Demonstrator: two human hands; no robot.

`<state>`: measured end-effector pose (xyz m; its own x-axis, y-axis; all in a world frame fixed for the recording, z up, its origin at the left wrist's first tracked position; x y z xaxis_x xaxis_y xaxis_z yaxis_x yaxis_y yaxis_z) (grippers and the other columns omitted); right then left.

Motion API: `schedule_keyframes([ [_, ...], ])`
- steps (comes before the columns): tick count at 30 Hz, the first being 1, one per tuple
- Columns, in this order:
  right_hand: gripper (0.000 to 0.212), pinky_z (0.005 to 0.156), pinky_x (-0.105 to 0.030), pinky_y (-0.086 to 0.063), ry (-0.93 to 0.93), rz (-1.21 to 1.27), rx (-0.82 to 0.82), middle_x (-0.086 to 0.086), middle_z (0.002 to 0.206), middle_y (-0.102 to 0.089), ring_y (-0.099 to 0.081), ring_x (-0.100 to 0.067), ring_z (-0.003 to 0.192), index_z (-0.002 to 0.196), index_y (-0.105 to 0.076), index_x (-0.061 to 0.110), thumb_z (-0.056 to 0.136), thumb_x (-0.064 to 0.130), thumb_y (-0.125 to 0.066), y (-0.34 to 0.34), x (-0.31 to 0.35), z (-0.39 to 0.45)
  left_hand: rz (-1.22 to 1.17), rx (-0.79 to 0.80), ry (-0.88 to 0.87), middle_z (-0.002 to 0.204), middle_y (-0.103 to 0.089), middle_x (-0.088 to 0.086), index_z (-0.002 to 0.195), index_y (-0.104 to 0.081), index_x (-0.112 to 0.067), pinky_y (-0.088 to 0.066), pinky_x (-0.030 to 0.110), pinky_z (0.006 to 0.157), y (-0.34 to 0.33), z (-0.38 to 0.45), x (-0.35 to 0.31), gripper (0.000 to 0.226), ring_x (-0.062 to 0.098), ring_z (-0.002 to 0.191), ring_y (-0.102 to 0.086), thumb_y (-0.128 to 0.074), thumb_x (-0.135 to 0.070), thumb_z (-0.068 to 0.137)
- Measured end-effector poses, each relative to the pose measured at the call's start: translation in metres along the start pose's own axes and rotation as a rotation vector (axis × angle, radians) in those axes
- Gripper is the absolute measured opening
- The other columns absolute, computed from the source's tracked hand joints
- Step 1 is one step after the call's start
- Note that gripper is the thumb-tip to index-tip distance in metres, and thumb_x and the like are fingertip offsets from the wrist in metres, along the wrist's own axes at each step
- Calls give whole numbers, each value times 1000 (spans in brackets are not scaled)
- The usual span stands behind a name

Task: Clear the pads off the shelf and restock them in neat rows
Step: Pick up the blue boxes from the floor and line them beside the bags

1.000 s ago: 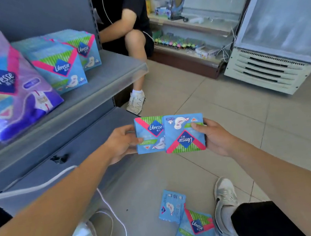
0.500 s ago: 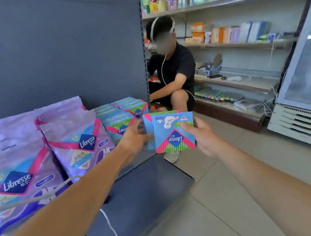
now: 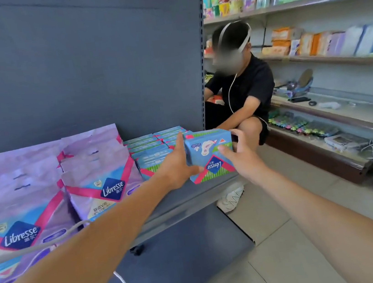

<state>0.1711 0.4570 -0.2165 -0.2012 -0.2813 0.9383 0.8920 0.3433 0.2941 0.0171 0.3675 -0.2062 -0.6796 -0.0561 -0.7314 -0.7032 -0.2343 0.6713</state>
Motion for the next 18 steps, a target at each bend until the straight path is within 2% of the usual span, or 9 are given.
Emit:
schedule_keyframes([
  [2,66,91,-41,-54,39,-73,37,-3,132,-55,-61,-18,114,130,-22,59,81,47,-64,4,-6,15,81,-28,-48,126,-52,1,153,2,-35,-42,29,89,-4,8,-5,106,23,108,-55,-75,-20,82],
  [4,70,96,-48,-51,80,-154,93,-2,131,-53,-57,-20,119,131,-23,67,77,50,-64,6,-15,35,167,-55,-83,132,-51,8,153,-12,-31,-40,30,91,-5,19,-9,95,28,115,-52,-75,-23,82],
  [5,65,96,-48,-51,95,-183,126,-1,130,-54,-57,-20,118,133,-28,62,82,44,-64,4,-12,40,201,-74,-76,133,-50,11,152,-19,-27,-38,29,89,-3,26,-10,89,29,115,-51,-74,-24,83],
  [7,55,94,-44,-52,120,-223,153,1,127,-57,-60,-18,114,139,-35,41,93,27,-62,1,-2,44,267,-127,-68,136,-50,12,150,-29,-20,-37,29,90,4,39,-15,79,29,117,-50,-73,-25,85],
  [9,49,87,-31,-53,151,-267,153,0,124,-58,-60,-17,109,140,-37,29,97,19,-58,0,-1,54,325,-160,-86,140,-49,12,147,-37,-16,-37,31,99,10,50,-20,73,28,123,-49,-73,-25,85],
  [10,47,81,-26,-51,165,-295,150,0,123,-58,-59,-16,107,139,-37,26,97,18,-57,0,-2,58,356,-163,-93,138,-50,13,145,-40,-13,-37,33,101,12,57,-21,69,28,124,-49,-72,-25,86],
  [12,46,76,-26,-45,197,-360,153,-1,122,-60,-59,-17,102,138,-37,25,97,19,-57,-3,-5,68,412,-159,-92,130,-55,15,141,-46,-9,-39,35,97,12,67,-18,62,31,120,-51,-71,-25,87],
  [15,47,75,-28,-46,218,-417,185,-4,122,-62,-59,-18,97,139,-36,24,97,20,-56,-14,-11,83,487,-171,-76,119,-58,17,128,-56,-2,-42,37,91,12,79,-8,51,33,110,-54,-72,-26,85],
  [18,53,78,-25,-40,249,-513,229,-1,124,-57,-52,-14,99,146,-33,24,98,20,-56,-28,-19,93,577,-139,-47,112,-58,14,115,-59,-2,-44,39,86,6,87,11,43,32,104,-55,-71,-30,85],
])
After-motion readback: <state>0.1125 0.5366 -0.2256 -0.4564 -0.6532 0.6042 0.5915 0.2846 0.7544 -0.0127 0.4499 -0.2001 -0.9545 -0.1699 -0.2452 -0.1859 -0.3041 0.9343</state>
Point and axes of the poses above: each hand's wrist, its own z-axis towards the middle knuckle, its own y-axis out of the back of the hand, x = y × z, the point moved 10 cm from there along z, towards the middle knuckle
